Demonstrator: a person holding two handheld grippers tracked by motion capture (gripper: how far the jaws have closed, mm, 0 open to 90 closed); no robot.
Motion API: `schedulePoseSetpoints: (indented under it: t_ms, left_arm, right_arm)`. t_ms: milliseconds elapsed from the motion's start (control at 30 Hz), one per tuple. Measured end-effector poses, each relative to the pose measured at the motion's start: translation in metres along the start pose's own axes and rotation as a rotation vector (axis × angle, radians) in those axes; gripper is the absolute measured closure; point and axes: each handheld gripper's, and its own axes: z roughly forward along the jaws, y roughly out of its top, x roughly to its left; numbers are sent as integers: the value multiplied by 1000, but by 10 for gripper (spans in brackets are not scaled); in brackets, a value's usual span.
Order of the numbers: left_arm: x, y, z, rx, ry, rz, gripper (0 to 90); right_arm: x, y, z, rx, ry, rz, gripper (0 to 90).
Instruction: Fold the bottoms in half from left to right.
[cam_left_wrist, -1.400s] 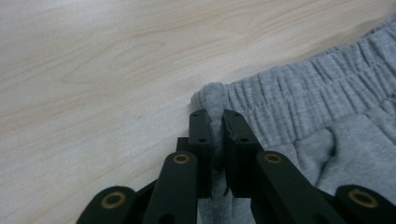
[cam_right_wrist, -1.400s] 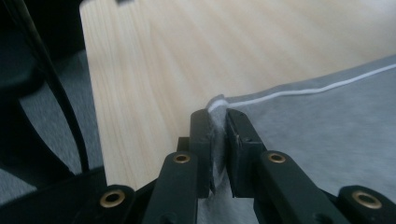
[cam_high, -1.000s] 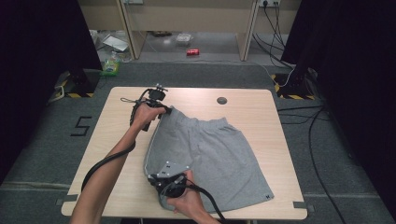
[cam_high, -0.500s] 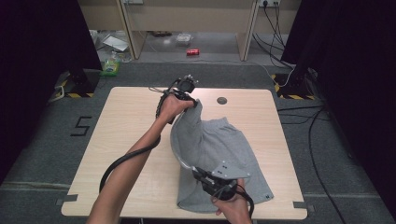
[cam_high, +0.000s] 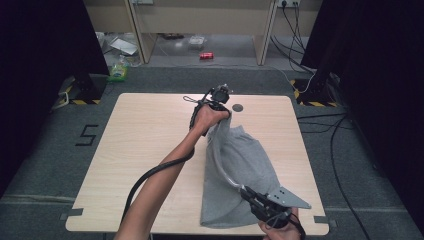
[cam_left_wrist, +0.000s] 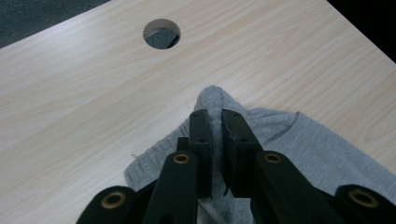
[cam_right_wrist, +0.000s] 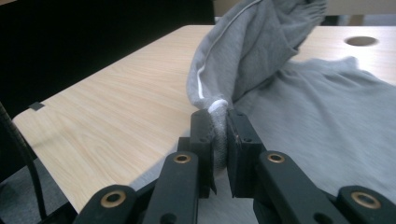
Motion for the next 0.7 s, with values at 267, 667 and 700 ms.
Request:
schedulePoseSetpoints:
  t_ms: [267,667,700]
  left_arm:
    - [-16,2,24,-24,-52,-46,783]
    - [5,-9,8,-67,-66,-80,493]
    - [11,-12,7,-67,-66,-87,490]
  right_arm:
    - [-17,-17,-23,-4,-63,41,824]
    - [-33,-23,-38,1,-140,58,824]
    - [-35,-23,-40,2,-151,58,824]
